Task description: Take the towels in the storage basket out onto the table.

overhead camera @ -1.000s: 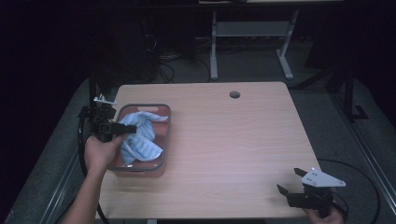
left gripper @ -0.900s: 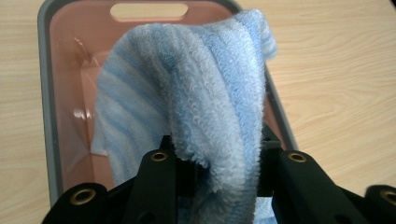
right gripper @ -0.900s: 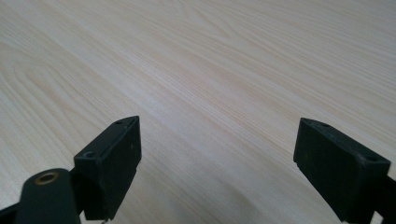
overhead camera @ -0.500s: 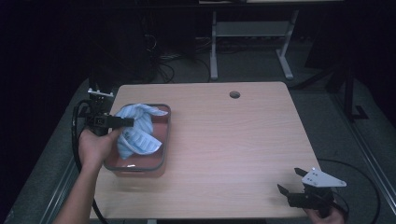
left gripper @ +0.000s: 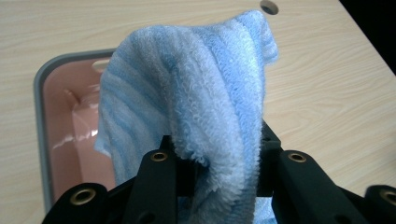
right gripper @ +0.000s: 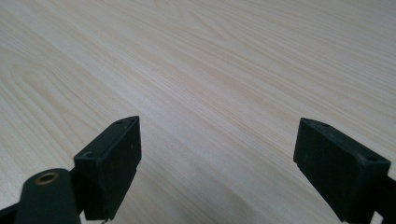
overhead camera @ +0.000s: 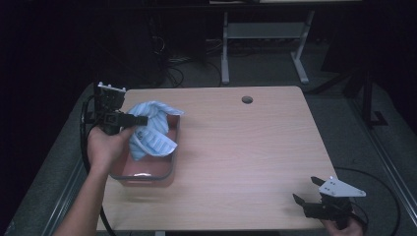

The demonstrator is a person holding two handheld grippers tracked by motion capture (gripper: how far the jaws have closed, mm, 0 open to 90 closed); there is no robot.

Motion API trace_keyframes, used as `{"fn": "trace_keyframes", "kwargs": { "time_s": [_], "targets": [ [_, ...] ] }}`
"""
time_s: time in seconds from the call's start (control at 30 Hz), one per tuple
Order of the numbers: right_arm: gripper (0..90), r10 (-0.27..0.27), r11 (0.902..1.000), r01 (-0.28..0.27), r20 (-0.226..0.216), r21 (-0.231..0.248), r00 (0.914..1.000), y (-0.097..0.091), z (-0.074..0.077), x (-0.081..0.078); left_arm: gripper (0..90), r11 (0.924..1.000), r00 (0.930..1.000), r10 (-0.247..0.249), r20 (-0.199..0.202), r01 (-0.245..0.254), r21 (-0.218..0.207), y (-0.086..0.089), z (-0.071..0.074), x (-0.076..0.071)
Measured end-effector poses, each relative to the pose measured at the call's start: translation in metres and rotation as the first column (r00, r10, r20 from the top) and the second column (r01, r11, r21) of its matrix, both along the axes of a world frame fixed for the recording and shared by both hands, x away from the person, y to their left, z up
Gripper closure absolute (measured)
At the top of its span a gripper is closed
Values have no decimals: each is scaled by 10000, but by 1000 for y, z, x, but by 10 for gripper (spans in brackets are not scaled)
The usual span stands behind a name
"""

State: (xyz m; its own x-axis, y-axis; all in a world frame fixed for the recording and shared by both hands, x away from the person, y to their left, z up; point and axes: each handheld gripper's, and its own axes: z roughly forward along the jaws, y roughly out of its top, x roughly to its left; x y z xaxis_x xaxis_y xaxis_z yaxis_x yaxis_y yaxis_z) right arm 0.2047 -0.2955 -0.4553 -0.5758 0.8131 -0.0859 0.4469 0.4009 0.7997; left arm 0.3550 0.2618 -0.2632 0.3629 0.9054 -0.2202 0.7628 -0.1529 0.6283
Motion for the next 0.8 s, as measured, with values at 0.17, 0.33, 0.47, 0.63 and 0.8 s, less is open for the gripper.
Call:
{"fn": "trace_keyframes", "kwargs": {
  "time_s": [0.17,0.33,0.47,0.63,0.8],
  "targets": [
    [145,-29,10000,29,1,56,10000,0,0,0,685,9994,9993,-336,186,336,15,-14,5,1],
    [145,-9,10000,9,11,49,10000,0,0,1,685,9984,9982,-567,174,565,78,-26,6,5],
    [145,-30,10000,29,42,79,10000,-1,0,1,685,9978,9977,-667,147,667,32,-32,6,7],
    [145,-10,10000,9,137,98,9999,1,1,0,685,9968,9968,-795,111,796,-41,-42,5,10],
    [145,44,9999,-45,78,142,10000,1,0,2,685,9955,9954,-949,110,950,-30,-52,7,14]
  ]
}}
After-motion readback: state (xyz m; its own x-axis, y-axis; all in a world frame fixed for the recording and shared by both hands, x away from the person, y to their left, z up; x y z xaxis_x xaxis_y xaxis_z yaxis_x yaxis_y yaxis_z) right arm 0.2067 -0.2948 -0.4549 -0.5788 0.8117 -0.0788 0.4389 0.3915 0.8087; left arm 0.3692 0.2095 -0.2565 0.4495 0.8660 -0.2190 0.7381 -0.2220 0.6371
